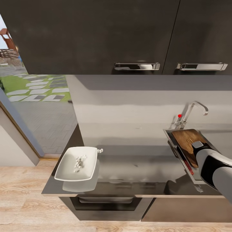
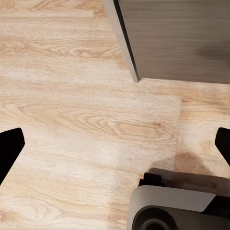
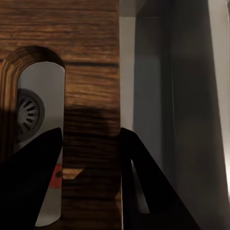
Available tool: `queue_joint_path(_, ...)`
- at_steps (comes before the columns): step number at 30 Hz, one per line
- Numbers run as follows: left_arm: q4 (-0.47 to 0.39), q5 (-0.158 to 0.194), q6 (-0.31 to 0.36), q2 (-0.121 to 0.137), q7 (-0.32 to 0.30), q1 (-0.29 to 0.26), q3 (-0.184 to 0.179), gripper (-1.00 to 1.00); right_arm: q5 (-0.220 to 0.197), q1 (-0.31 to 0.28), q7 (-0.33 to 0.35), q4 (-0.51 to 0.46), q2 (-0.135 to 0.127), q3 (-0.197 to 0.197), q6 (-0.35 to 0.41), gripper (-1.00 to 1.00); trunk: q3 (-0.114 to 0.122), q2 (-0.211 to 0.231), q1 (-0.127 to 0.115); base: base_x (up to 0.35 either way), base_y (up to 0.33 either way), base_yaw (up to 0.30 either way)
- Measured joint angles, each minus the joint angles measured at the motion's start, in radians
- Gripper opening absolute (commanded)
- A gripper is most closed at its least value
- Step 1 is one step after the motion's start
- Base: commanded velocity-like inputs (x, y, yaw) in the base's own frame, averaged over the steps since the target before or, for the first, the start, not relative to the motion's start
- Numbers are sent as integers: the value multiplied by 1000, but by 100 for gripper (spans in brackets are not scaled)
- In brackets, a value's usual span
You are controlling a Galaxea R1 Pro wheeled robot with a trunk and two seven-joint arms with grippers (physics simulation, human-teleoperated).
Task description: In the kitchen, take the Vidalia onion out of the sink, dice it on the chopping board with the paring knife, put the diced onion into the bowl on the countertop, then place both the paring knife and the chopping board into the sink.
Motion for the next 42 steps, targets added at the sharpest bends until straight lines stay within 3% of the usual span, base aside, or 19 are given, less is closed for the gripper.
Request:
queue_joint_path(7,1,0,-1,0,0,0,0,100,-2,38,0,0,0,-1,1,-100,0,0,0,0,0,0)
queue_joint_path(27,8,0,-2,0,0,0,0,100,-2,46,0,5,2,0,2,-100,0,0,0,0,0,0)
queue_joint_path(28,9,0,-2,0,0,0,0,100,-2,46,0,5,2,0,2,100,0,0,0,0,0,0)
queue_joint_path(42,11,0,-2,0,0,0,0,100,-2,46,-1,5,2,0,1,100,0,0,0,0,0,0)
